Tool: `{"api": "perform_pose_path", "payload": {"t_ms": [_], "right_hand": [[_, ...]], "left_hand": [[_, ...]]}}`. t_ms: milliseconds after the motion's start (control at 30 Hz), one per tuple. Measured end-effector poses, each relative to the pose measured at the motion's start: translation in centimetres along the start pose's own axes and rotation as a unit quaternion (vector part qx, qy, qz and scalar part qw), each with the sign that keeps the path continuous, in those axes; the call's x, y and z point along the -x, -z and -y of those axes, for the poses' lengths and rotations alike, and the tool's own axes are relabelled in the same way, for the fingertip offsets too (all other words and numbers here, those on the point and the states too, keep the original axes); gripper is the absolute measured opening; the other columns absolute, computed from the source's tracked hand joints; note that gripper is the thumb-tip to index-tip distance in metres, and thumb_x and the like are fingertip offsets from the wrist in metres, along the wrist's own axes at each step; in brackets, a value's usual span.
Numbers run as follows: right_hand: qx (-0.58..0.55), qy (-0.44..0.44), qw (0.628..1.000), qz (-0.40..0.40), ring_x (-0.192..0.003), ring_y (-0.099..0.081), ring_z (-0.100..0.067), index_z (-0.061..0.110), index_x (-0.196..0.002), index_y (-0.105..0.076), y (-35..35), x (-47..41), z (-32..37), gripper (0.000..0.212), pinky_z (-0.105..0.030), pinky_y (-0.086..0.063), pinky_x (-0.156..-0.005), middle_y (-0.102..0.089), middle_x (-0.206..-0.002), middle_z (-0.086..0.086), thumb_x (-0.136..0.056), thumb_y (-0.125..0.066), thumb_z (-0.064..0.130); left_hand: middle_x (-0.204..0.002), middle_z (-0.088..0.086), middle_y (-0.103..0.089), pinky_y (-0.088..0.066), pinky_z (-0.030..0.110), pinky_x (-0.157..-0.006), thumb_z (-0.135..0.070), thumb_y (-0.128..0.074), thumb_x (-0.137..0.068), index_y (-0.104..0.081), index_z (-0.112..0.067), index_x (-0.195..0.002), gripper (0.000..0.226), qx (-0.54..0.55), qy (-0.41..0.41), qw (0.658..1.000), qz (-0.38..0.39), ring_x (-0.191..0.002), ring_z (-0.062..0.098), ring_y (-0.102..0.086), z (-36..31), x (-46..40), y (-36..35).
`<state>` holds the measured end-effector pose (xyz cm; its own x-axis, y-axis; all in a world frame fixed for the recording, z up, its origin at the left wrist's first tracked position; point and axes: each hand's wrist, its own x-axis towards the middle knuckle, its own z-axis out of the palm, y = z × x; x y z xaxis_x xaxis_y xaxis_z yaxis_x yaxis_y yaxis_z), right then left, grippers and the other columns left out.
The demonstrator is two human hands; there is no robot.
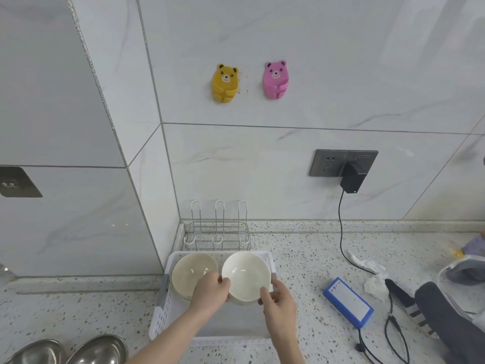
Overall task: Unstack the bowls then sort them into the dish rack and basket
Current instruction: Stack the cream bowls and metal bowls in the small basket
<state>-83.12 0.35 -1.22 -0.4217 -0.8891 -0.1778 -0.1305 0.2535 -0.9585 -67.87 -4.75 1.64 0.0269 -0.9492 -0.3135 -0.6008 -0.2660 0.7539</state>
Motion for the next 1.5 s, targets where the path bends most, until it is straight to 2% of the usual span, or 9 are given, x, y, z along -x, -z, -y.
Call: {"api": "perform_pose_path", "payload": {"t_ms": [200,300,400,500,633,933,1133,1267,1500], "right_hand": [[0.036,-0.032,0.998,-0.038,-0.071,-0.068,-0.014,0.015,-0.117,-0.061,-0.3,0.0,-0.1,0.03,-0.024,-0.044,-0.058,-0.07,-0.07,-0.003,-0.087,-0.058,0.012],[0.041,-0.038,0.997,-0.047,-0.073,-0.066,-0.014,0.013,-0.121,-0.058,-0.6,0.1,-0.1,0.034,-0.025,-0.045,-0.06,-0.07,-0.073,-0.005,-0.087,-0.057,0.012],[0.074,-0.027,0.996,-0.036,-0.072,-0.063,-0.012,0.015,-0.129,-0.055,-1.0,0.1,-0.2,0.041,-0.024,-0.043,-0.059,-0.069,-0.071,-0.004,-0.088,-0.055,0.013],[0.105,-0.022,0.994,-0.032,-0.064,-0.061,-0.01,0.017,-0.132,-0.055,-1.3,0.1,-0.2,0.044,-0.025,-0.044,-0.055,-0.065,-0.063,0.0,-0.088,-0.055,0.014],[0.129,-0.037,0.99,-0.043,-0.066,-0.06,-0.012,0.016,-0.137,-0.051,-1.7,0.1,0.1,0.049,-0.024,-0.04,-0.054,-0.062,-0.062,0.004,-0.089,-0.052,0.018],[0.183,-0.02,0.982,-0.052,-0.067,-0.062,-0.017,0.02,-0.142,-0.047,-2.2,0.1,0.2,0.051,-0.027,-0.047,-0.059,-0.064,-0.063,0.003,-0.091,-0.051,0.023],[0.283,-0.011,0.958,-0.053,-0.089,-0.068,-0.022,0.02,-0.141,-0.039,-2.8,0.6,-0.1,0.048,-0.027,-0.044,-0.063,-0.072,-0.108,-0.001,-0.098,-0.04,0.042],[0.319,-0.016,0.947,-0.043,-0.086,-0.07,-0.019,0.021,-0.148,-0.028,-3.3,0.8,-0.4,0.054,-0.028,-0.041,-0.061,-0.074,-0.094,0.003,-0.1,-0.031,0.046],[0.295,0.013,0.952,-0.077,-0.081,-0.072,-0.023,0.021,-0.15,-0.025,-3.3,1.3,-0.3,0.056,-0.03,-0.048,-0.059,-0.075,-0.092,0.001,-0.1,-0.038,0.044]], "left_hand": [[-0.071,0.001,-0.075,-0.049,0.026,-0.07,-0.04,-0.053,-0.096,-0.07,-0.015,-0.076,0.036,0.047,0.007,0.999,0.004,-0.076,0.015,-0.071,0.3,0.1,-0.5],[-0.091,0.0,-0.075,-0.05,0.03,-0.074,-0.038,-0.059,-0.092,-0.067,-0.02,-0.093,0.021,0.061,0.01,0.998,0.005,-0.083,0.015,-0.068,0.3,0.2,-0.6],[-0.103,0.004,-0.072,-0.054,0.034,-0.079,-0.032,-0.061,-0.091,-0.065,-0.016,-0.109,0.025,0.058,0.019,0.998,0.0,-0.09,0.022,-0.066,0.5,0.2,-0.5],[-0.097,0.005,-0.074,-0.051,0.028,-0.066,-0.028,-0.06,-0.091,-0.067,-0.014,-0.102,0.02,0.038,0.039,0.998,0.012,-0.069,0.016,-0.062,0.7,0.0,-0.4],[-0.083,0.009,-0.075,-0.028,0.017,-0.039,-0.026,-0.058,-0.094,-0.062,-0.005,-0.099,0.022,0.063,0.119,0.987,0.089,-0.038,0.009,-0.051,0.8,-0.1,-0.1],[-0.096,0.013,-0.069,-0.029,0.018,-0.037,-0.029,-0.054,-0.099,-0.055,-0.006,-0.101,0.023,0.157,0.161,0.969,0.1,-0.042,0.011,-0.056,1.0,-0.4,-1.0],[-0.081,0.011,-0.069,-0.032,0.02,-0.038,-0.023,-0.053,-0.1,-0.06,-0.007,-0.089,0.02,0.191,0.149,0.966,0.095,-0.047,0.013,-0.057,1.3,-0.6,-2.0],[-0.071,0.01,-0.067,-0.033,0.019,-0.04,-0.022,-0.055,-0.099,-0.061,-0.007,-0.086,0.02,0.211,0.152,0.962,0.087,-0.05,0.014,-0.055,1.4,-0.8,-2.1],[-0.075,0.011,-0.064,-0.028,0.017,-0.037,-0.02,-0.06,-0.097,-0.062,-0.007,-0.093,0.014,0.284,0.184,0.936,0.098,-0.048,0.011,-0.052,1.5,-0.9,-2.1]]}}
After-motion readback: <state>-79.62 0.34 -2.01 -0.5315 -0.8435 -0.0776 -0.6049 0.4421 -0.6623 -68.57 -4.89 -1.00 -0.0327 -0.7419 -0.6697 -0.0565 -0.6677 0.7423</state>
